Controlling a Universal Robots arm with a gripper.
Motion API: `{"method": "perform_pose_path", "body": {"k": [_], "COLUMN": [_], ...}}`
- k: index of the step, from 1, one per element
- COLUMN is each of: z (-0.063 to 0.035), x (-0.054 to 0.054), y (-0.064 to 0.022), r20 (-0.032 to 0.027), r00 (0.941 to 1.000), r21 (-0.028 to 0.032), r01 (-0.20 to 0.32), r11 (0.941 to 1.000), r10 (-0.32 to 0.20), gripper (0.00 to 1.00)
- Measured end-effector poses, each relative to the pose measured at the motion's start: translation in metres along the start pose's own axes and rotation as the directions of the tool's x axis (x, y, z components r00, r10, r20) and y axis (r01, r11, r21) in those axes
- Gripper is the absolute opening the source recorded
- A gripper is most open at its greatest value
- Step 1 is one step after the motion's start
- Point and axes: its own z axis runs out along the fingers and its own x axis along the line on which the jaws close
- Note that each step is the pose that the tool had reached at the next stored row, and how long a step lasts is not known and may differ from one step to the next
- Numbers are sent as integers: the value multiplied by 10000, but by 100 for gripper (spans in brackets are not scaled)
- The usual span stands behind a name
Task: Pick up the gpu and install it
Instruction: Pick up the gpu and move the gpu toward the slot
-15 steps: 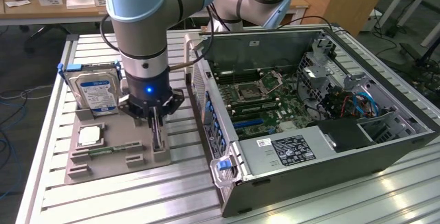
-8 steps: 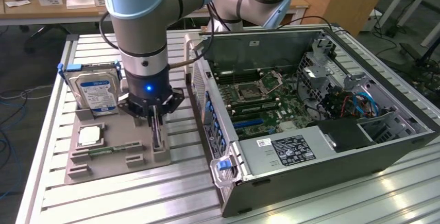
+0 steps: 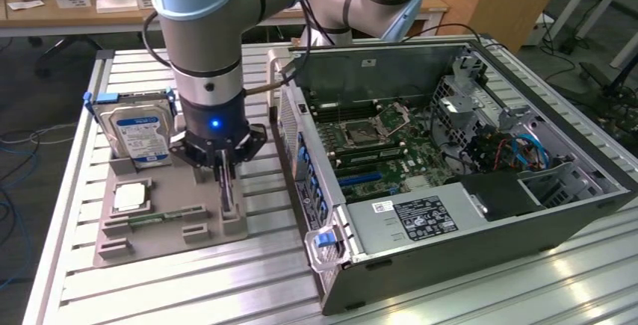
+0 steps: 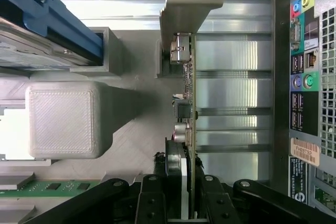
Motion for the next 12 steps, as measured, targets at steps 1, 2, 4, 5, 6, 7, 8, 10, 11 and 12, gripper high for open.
{"method": "perform_pose_path", "body": {"k": [1, 2, 4, 5, 6, 7, 8, 10, 11, 12], "z": [-11, -21, -40, -51, -62, -73, -82, -97, -106, -115], "x": [0, 0, 0, 0, 0, 0, 0, 0, 0, 0], "y": [0, 1, 2, 2, 3, 3, 3, 2, 3, 3], "r20": [0, 0, 0, 0, -1, 0, 0, 0, 0, 0], "r00": [10000, 10000, 10000, 10000, 10000, 10000, 10000, 10000, 10000, 10000], "r21": [0, 0, 1, 0, 0, 0, 0, 1, 0, 0], "r01": [0, 0, 0, 0, 0, 1, 1, 0, 0, 0], "r11": [10000, 10000, 10000, 10000, 10000, 10000, 10000, 10000, 10000, 10000], "r10": [0, 0, 0, 0, 0, -1, -1, 0, 0, 0], "gripper": [28, 28, 28, 28, 28, 28, 28, 28, 28, 28]}}
